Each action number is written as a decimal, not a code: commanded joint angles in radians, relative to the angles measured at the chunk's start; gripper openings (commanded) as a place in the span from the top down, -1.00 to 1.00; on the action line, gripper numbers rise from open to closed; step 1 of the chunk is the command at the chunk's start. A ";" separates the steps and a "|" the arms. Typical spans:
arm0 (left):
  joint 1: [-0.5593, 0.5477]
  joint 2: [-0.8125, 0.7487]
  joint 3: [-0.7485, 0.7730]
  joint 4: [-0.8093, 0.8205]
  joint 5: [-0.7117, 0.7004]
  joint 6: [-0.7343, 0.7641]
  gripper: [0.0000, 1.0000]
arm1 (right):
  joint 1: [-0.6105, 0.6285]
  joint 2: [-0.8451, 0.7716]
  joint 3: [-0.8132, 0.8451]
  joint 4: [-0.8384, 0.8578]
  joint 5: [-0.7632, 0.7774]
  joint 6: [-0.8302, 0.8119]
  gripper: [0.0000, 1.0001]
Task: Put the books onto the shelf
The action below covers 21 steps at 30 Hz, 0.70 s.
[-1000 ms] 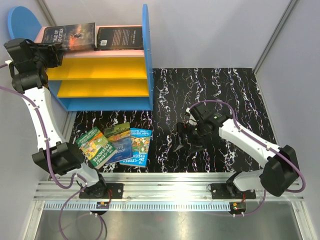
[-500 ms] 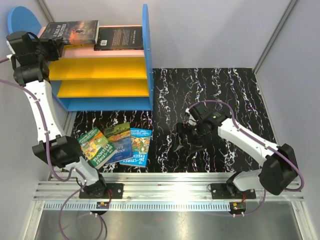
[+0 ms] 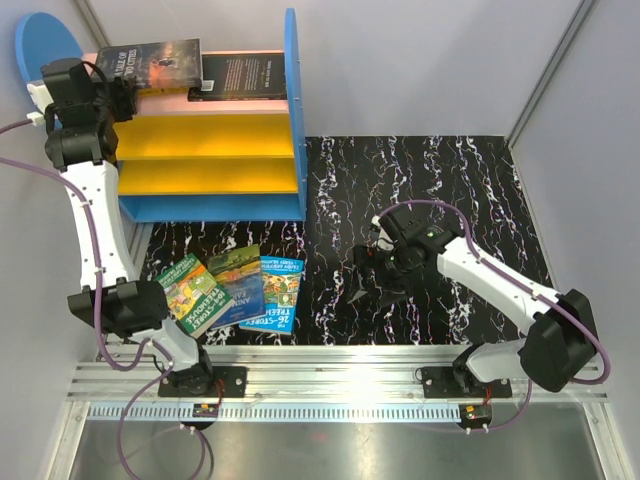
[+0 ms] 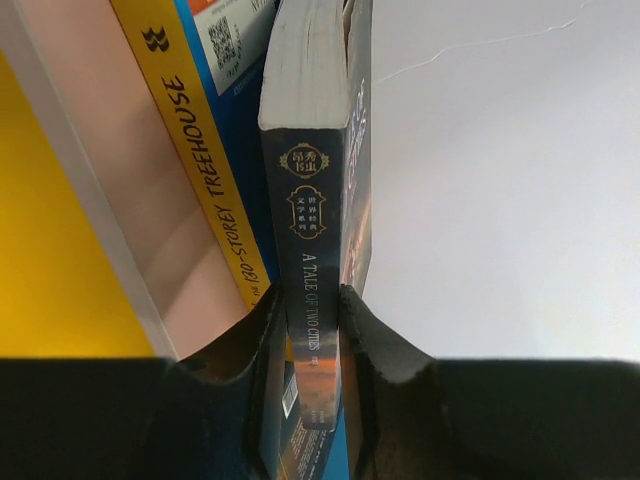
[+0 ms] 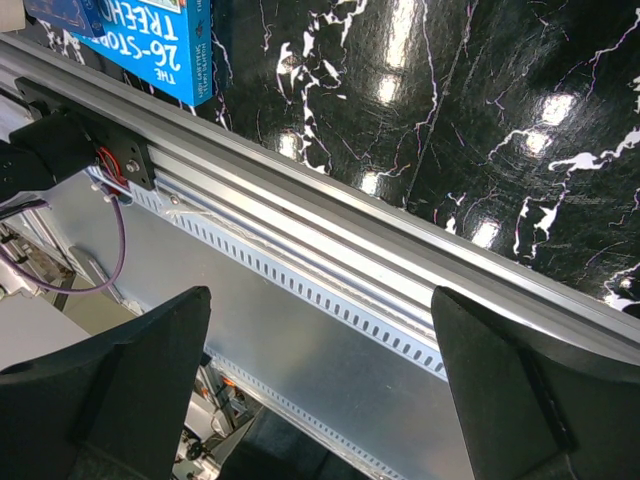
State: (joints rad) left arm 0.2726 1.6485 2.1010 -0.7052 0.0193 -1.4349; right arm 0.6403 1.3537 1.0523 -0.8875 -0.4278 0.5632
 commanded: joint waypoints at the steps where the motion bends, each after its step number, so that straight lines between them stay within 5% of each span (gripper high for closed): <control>1: 0.007 -0.075 0.024 0.072 -0.120 0.028 0.91 | -0.007 -0.042 0.009 -0.005 0.018 -0.011 -0.99; 9: 0.011 -0.064 0.033 0.110 -0.128 0.048 0.67 | -0.008 -0.050 0.009 -0.008 0.018 -0.013 -1.00; 15: 0.014 -0.033 0.060 0.113 -0.117 0.062 -0.35 | -0.008 -0.050 0.011 -0.008 0.018 -0.014 -1.00; 17: 0.013 -0.027 0.071 0.101 -0.093 0.051 -0.97 | -0.008 -0.048 0.012 -0.008 0.018 -0.014 -1.00; 21: 0.005 -0.054 0.183 -0.017 -0.090 0.062 -0.97 | -0.007 -0.051 0.009 -0.011 0.018 -0.011 -1.00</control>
State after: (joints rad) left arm 0.2798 1.6398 2.1799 -0.7300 -0.0639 -1.3876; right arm 0.6392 1.3281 1.0523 -0.8883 -0.4274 0.5632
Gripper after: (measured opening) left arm 0.985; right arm 0.994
